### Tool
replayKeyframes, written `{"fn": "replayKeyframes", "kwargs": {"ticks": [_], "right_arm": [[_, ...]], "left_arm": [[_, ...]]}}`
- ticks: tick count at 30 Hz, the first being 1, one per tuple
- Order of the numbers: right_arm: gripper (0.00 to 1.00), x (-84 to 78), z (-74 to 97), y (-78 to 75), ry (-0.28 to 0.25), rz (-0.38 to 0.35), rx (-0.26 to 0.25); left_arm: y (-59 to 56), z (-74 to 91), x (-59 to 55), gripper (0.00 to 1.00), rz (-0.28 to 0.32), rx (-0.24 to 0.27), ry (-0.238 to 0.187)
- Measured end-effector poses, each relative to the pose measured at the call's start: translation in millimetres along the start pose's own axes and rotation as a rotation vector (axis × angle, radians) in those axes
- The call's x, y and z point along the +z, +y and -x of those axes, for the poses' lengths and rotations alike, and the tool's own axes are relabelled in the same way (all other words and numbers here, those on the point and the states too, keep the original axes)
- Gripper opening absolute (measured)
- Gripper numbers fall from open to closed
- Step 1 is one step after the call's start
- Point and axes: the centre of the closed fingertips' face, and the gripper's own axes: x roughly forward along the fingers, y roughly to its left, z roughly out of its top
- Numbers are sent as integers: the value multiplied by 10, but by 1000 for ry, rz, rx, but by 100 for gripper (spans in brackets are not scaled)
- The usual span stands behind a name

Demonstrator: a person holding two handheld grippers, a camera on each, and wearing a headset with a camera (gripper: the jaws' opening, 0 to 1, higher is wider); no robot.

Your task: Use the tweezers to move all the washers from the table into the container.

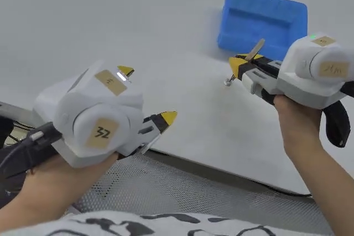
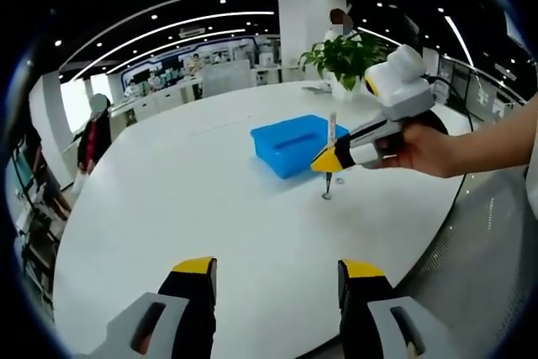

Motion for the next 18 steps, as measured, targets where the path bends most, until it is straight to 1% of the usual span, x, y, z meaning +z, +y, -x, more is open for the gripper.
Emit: {"fn": "replayKeyframes", "kwargs": {"ticks": [3, 5, 6, 7, 9, 11, 15, 18], "right_arm": [[4, -11, -12, 3, 1, 7, 0], [4, -21, -9, 10, -1, -2, 3], [4, -44, 3, 8, 2, 6, -4], [4, -39, 15, 6, -7, 10, -6], [4, -48, 36, -2, -7, 7, -8], [4, -58, 49, -5, -4, 24, -12], [4, -82, 78, -1, 7, 32, -15], [4, -93, 87, -11, 8, 21, -19]], "left_arm": [[-8, 0, -21, 58, -4, -1, 11], [-9, 2, -24, 58, -7, 1, 13], [-11, 3, -27, 58, -6, 1, 14], [-12, 4, -30, 58, -6, 0, 17], [-12, 5, -39, 57, -7, 2, 21], [-13, 8, -42, 57, -8, 3, 23], [-13, 10, -53, 57, -12, 4, 29], [-9, 10, -54, 57, -12, 4, 30]]}}
